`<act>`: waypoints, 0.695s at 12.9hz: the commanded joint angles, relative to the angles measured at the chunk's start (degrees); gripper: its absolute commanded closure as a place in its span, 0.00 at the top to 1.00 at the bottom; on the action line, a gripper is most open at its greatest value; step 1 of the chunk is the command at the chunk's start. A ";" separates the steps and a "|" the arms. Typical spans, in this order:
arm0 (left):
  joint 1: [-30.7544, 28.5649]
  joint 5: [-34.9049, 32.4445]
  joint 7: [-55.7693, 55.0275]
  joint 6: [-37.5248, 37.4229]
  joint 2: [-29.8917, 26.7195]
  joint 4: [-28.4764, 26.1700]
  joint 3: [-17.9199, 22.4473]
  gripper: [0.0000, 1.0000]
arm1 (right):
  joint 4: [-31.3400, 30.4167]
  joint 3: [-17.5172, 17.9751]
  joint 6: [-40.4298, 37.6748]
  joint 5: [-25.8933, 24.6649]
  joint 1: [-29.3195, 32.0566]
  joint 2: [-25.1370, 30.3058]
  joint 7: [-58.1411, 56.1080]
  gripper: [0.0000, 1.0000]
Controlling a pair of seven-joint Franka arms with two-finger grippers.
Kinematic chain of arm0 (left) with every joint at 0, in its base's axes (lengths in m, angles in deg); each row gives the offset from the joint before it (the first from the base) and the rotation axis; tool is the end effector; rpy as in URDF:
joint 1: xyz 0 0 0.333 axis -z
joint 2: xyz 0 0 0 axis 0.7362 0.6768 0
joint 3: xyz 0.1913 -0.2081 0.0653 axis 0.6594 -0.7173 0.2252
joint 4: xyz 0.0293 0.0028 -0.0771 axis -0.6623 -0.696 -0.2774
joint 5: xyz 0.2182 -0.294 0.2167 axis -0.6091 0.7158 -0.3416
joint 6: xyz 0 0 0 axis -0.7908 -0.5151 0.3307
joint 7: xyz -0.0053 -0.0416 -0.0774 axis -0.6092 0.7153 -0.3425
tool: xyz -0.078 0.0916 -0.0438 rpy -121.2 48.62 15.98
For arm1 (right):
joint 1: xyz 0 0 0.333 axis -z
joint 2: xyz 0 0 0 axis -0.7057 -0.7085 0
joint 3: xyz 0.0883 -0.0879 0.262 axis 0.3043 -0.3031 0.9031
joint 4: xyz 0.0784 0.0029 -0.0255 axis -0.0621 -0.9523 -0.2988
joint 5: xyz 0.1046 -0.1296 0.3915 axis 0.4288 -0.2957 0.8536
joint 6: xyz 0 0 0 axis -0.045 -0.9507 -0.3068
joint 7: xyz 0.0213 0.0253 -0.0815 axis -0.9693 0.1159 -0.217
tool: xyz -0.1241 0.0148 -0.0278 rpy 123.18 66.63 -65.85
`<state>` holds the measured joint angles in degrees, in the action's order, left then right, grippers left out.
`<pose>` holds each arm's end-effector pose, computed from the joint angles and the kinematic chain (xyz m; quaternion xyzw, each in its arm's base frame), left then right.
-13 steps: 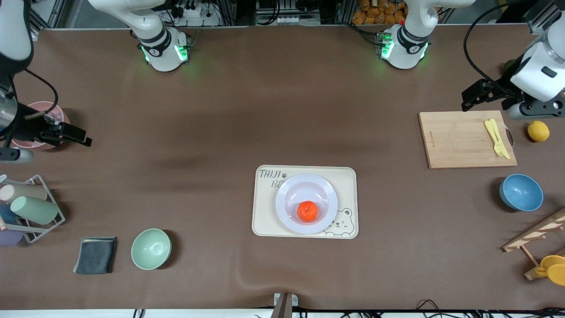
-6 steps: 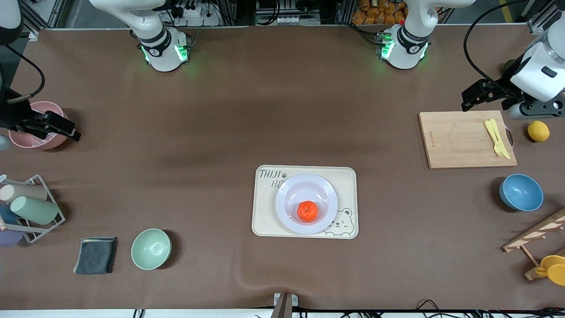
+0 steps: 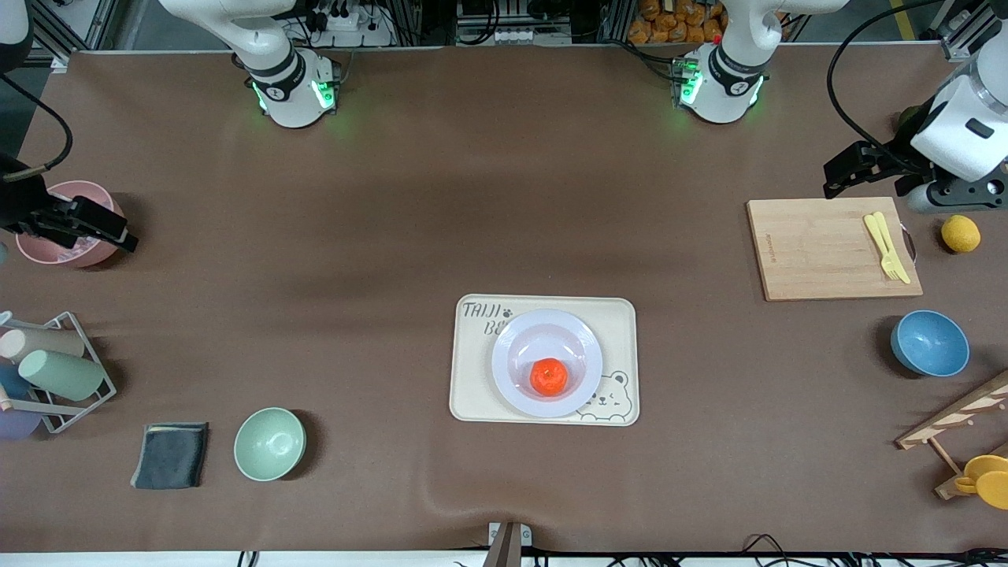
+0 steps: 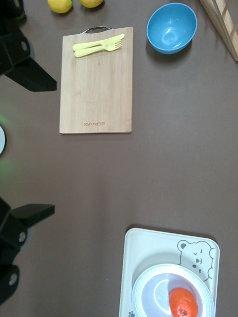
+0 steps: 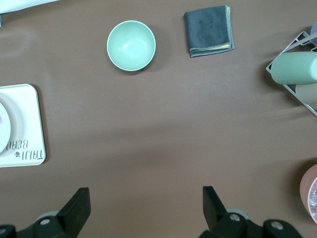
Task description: Place orange and plate with both arms
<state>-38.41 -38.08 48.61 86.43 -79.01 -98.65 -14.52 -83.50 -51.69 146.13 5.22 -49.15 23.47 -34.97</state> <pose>0.5661 -0.0683 0.5808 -0.9995 -0.0177 0.0245 0.0055 0.6067 -0.0214 0.5561 -0.9965 0.0615 -0.0212 0.0527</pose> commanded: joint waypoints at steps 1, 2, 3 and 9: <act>0.06 0.49 -0.58 -0.18 0.62 1.11 0.08 1.00 | 1.63 1.29 -1.08 -1.21 1.09 -0.93 1.16 1.00; 0.14 0.57 -0.58 -0.18 0.79 1.11 0.08 1.00 | 1.63 1.29 -1.08 -1.21 1.09 -0.93 1.25 1.00; 0.14 0.57 -0.66 0.16 0.79 1.11 0.08 1.00 | 1.45 1.29 -1.16 -1.21 1.09 -0.93 1.25 1.00; 0.41 0.49 -0.58 0.26 0.79 1.11 0.08 1.00 | 1.36 1.29 -2.04 -1.21 0.92 -0.93 1.25 1.00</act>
